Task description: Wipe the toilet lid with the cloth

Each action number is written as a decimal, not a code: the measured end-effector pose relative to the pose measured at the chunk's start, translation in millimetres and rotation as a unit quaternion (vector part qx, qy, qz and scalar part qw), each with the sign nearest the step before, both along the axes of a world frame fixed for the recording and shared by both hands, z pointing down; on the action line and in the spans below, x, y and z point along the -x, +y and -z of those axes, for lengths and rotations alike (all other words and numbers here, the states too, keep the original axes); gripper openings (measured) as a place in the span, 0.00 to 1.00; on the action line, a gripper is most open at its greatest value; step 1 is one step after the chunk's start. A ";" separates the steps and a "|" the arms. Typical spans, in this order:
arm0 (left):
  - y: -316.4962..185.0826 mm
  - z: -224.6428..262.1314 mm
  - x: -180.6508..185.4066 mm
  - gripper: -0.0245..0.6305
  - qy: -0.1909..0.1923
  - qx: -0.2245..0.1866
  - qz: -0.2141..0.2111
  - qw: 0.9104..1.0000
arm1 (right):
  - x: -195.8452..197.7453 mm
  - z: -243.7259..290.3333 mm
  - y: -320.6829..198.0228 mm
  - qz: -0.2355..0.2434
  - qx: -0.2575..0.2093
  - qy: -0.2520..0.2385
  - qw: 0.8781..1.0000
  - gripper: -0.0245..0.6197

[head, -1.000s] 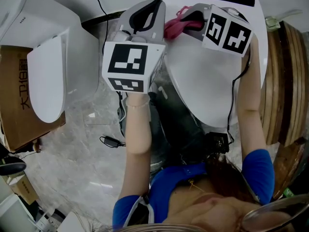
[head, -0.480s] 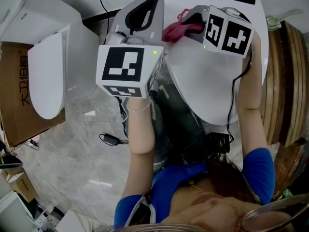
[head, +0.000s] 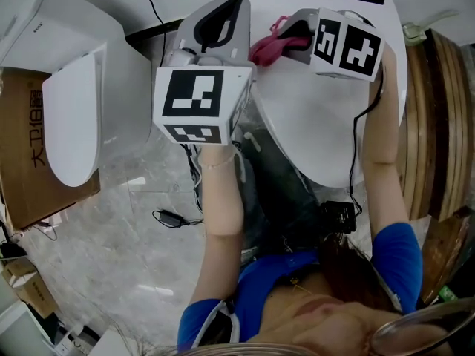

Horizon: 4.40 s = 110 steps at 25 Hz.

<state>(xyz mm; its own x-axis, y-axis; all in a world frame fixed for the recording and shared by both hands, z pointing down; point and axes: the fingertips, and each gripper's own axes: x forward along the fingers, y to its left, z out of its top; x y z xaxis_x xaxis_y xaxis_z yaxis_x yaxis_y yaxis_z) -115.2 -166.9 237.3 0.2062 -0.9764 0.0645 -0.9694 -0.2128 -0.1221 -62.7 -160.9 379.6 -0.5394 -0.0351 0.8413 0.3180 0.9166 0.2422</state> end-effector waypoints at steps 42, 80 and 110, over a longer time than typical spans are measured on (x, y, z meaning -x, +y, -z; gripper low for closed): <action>-10.7 -22.7 -62.3 0.04 -0.044 0.027 -0.078 0.996 | -87.4 -4.8 -22.7 -0.100 -0.004 0.112 0.989 0.15; -18.9 -37.9 -92.0 0.04 -0.068 0.044 -0.102 0.991 | -181.7 -7.6 -54.8 -0.219 0.045 0.050 0.973 0.15; -13.2 -40.2 -97.3 0.04 -0.090 0.046 -0.107 0.989 | -263.5 -18.7 -69.0 -0.352 -0.014 0.126 0.928 0.15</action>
